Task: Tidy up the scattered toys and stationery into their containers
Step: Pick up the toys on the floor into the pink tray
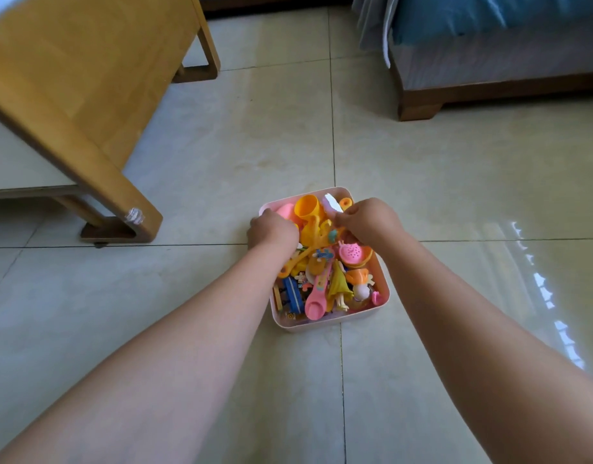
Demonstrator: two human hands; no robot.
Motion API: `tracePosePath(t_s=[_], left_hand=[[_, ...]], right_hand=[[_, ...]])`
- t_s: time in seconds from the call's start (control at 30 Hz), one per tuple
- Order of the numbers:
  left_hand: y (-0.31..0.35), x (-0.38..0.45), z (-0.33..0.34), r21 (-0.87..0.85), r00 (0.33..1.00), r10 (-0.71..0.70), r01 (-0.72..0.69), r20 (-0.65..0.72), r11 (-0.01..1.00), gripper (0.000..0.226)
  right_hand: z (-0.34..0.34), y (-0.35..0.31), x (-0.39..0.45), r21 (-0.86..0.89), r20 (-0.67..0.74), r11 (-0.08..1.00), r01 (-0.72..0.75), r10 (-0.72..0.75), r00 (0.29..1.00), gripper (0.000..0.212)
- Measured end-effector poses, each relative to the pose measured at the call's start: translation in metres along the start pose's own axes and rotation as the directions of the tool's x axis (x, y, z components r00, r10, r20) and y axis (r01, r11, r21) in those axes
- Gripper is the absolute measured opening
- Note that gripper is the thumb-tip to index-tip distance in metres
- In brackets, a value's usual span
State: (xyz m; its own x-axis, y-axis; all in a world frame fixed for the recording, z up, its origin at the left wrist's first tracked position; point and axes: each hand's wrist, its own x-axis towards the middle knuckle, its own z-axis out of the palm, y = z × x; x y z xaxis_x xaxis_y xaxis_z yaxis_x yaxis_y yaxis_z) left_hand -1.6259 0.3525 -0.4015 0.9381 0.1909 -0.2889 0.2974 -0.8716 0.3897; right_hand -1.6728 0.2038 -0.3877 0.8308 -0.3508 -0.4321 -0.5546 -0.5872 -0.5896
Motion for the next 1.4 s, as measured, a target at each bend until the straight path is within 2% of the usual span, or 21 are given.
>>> tracePosePath(t_s=[0.1,0.23,0.33,0.43,0.53,0.67,0.77,0.87,0.97,1.1,1.2,1.4], left_hand=[[-0.001,0.002,0.001,-0.053,0.998,0.030,-0.033,-0.061,0.998,0.035],[0.002,-0.003,0.003,-0.113,0.989,0.035,-0.052,-0.145,0.992,0.033],[-0.006,-0.004,0.007,-0.172,0.978,-0.021,-0.016,-0.209,0.985,0.033],[-0.018,-0.001,0.013,-0.173,0.967,-0.088,0.047,-0.238,0.984,0.034],[-0.030,0.007,0.024,-0.170,0.977,-0.166,0.143,-0.133,0.975,0.038],[-0.039,0.014,0.042,-0.232,0.989,-0.150,0.147,0.003,0.962,0.049],[-0.043,0.017,0.051,-0.256,0.984,-0.178,0.167,-0.017,0.952,0.052],[-0.046,0.017,0.053,-0.242,0.983,-0.175,0.157,-0.057,0.958,0.046],[-0.051,0.011,0.044,-0.255,0.985,-0.140,0.110,-0.101,0.961,0.038],[-0.066,-0.018,0.023,-0.172,0.983,-0.104,0.077,-0.150,0.982,0.032],[-0.081,-0.054,0.003,-0.100,0.993,-0.084,0.075,-0.083,0.992,0.033],[-0.093,-0.129,-0.086,-0.009,0.983,-0.177,0.177,0.051,0.984,0.032]], right_hand=[[0.000,0.014,0.005,0.199,-0.174,0.980,-0.002,0.037,0.984,0.042],[-0.003,0.041,0.014,0.230,-0.265,0.971,-0.073,0.134,0.955,0.032],[0.008,0.051,0.018,0.227,-0.222,0.970,-0.086,0.137,0.965,0.030],[0.022,0.054,0.022,0.183,-0.141,0.980,-0.076,0.103,0.985,0.039],[0.033,0.060,0.030,0.120,-0.118,0.989,-0.086,0.100,0.988,0.044],[0.036,0.059,0.044,0.084,-0.078,0.983,-0.161,0.168,0.983,0.052],[0.033,0.056,0.055,0.051,-0.069,0.979,-0.197,0.200,0.977,0.051],[0.031,0.058,0.055,0.070,-0.097,0.977,-0.201,0.207,0.974,0.052],[0.030,0.054,0.036,0.146,-0.158,0.976,-0.160,0.183,0.970,0.051],[0.037,0.045,-0.015,0.168,-0.204,0.971,-0.172,0.205,0.957,0.049],[0.038,0.045,-0.068,0.171,-0.156,0.950,-0.261,0.287,0.945,0.049],[0.003,0.000,-0.167,0.070,-0.055,0.930,-0.361,0.365,0.929,0.044]])
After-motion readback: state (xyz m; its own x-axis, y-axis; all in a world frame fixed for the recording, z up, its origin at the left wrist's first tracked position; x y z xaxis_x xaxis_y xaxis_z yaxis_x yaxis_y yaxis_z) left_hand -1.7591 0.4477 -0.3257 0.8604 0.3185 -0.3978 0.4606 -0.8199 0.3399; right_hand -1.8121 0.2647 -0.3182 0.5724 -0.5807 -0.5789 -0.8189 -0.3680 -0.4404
